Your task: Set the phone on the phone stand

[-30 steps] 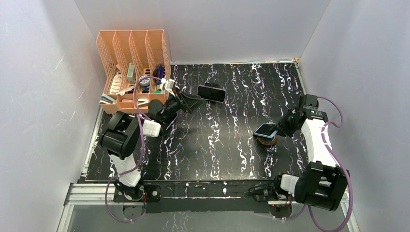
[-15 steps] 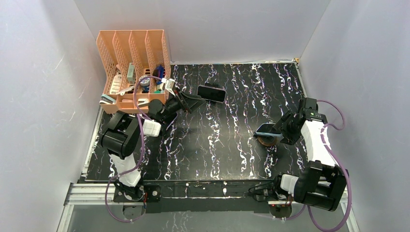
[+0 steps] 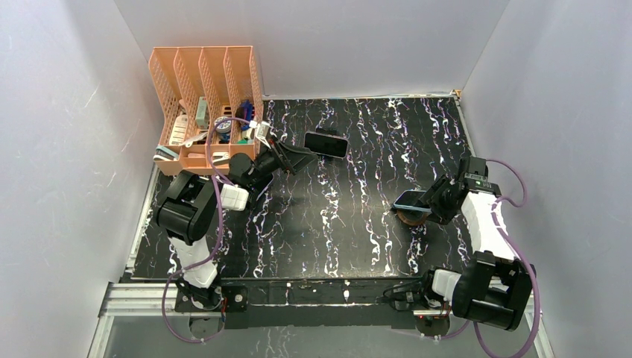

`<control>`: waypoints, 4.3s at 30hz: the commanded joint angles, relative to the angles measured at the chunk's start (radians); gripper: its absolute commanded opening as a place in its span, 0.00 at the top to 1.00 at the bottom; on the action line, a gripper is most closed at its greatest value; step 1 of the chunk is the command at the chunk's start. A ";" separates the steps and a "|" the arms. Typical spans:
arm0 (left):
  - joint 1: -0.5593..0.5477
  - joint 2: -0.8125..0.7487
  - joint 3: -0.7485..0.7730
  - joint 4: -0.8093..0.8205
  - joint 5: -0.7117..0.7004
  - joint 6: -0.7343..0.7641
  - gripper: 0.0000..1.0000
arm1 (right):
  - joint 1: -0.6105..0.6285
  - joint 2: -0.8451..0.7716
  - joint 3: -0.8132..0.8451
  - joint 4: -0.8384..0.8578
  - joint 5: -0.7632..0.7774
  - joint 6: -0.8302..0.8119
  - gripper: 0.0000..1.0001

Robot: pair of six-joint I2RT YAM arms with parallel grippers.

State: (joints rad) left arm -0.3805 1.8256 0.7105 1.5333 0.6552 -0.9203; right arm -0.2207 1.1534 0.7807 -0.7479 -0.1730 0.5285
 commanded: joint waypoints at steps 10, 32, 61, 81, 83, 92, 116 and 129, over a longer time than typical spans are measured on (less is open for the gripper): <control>0.008 0.013 0.033 0.251 0.020 0.001 0.06 | -0.005 -0.017 -0.060 0.195 -0.043 0.049 0.53; 0.008 0.014 0.026 0.253 0.024 0.009 0.06 | -0.005 0.095 -0.175 0.735 -0.387 0.045 0.67; 0.008 0.040 0.031 0.254 0.038 0.012 0.06 | 0.214 0.779 0.774 0.064 -0.938 -0.796 0.64; 0.009 0.056 0.041 0.252 0.056 0.011 0.02 | 0.346 1.051 0.964 -0.350 -0.956 -1.279 0.59; 0.009 0.062 0.043 0.252 0.058 0.010 0.02 | 0.342 1.075 1.000 -0.377 -0.946 -1.294 0.58; 0.009 0.074 0.056 0.248 0.061 0.009 0.02 | 0.328 1.067 1.011 -0.314 -0.940 -1.254 0.47; 0.009 0.067 0.058 0.244 0.074 0.016 0.02 | 0.175 0.919 0.944 -0.091 -0.809 -1.019 0.35; -0.006 -0.100 0.000 0.102 -0.027 0.160 0.02 | 0.096 0.482 0.502 0.656 -0.694 -0.484 0.30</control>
State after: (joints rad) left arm -0.3759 1.8744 0.7307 1.5288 0.6888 -0.8818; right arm -0.1375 1.8267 1.4719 -0.5236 -0.9352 -0.2489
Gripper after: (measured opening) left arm 0.983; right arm 0.690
